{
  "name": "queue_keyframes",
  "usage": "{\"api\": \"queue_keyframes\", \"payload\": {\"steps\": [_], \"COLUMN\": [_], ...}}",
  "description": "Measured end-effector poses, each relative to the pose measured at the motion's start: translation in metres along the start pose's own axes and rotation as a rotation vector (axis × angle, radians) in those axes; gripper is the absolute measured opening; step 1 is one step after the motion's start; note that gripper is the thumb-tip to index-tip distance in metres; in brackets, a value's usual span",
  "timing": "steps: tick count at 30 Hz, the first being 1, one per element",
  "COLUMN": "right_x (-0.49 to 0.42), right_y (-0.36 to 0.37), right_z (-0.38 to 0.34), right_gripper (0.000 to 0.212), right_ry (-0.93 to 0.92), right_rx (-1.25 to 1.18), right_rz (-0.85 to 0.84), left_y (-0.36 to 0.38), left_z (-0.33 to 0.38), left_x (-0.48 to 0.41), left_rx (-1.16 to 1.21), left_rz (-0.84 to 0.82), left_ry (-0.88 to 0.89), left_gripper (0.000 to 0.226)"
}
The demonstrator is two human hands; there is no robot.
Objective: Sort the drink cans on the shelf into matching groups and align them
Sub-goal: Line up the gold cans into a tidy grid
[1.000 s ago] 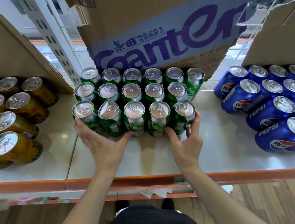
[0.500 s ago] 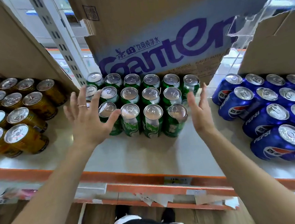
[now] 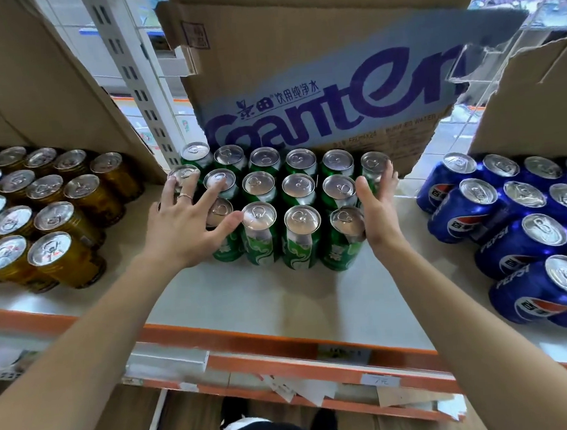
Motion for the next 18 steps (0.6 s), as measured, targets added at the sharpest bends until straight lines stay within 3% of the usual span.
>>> {"api": "queue_keyframes", "payload": {"steps": [4, 10, 14, 18], "right_x": [0.005, 0.020, 0.029, 0.046], "right_y": [-0.013, -0.019, -0.005, 0.015], "right_z": [-0.003, -0.043, -0.062, -0.082], "right_gripper": [0.071, 0.066, 0.071, 0.071], "right_ry": [-0.077, -0.446, -0.526, -0.587], "right_rx": [0.164, 0.593, 0.835, 0.895], "right_rz": [0.012, -0.060, -0.184, -0.227], "left_y": [-0.007, -0.019, -0.027, -0.035], "left_z": [0.009, 0.035, 0.043, 0.040], "left_x": [0.005, 0.007, 0.011, 0.026], "left_rx": [-0.013, -0.023, -0.013, -0.015], "left_rz": [-0.015, 0.037, 0.050, 0.073], "left_ry": [0.023, 0.157, 0.174, 0.154], "left_gripper": [0.088, 0.080, 0.081, 0.076]}}
Point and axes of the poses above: each hand's wrist, its own x-axis away from the middle knuckle, its own y-axis out of the palm, z = x × y, the point moved 5 cm from there along -x, towards the middle knuckle, and after that the axes turned 8 degrees about x, right-handed, at the moved point
